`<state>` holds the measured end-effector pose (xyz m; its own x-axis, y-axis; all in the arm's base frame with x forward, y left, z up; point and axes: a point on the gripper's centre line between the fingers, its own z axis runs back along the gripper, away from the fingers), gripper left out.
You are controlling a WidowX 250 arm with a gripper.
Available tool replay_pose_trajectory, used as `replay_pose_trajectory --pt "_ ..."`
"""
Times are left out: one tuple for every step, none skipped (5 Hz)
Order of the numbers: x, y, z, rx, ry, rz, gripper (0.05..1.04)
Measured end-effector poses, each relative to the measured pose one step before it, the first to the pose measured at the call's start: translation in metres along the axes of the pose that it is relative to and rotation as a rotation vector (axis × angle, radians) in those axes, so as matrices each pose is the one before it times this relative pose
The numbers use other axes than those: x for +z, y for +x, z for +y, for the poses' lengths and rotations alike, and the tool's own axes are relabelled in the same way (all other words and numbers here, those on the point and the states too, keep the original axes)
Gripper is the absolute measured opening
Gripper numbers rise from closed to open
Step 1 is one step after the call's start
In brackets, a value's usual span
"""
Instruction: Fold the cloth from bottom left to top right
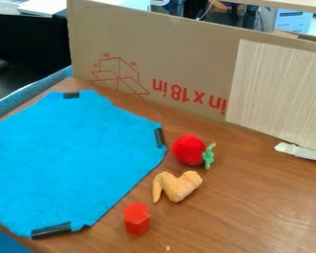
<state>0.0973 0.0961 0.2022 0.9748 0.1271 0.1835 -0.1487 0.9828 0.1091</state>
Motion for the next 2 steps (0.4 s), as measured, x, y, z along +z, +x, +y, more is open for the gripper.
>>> replay_pose_trajectory --pt "-0.00147 0.00113 -0.00028 0.0083 -0.0057 -0.0026 0.999" --pt "-0.03382 0.03898 0.02893 0.1496 -0.0576 0.0278 0.999"
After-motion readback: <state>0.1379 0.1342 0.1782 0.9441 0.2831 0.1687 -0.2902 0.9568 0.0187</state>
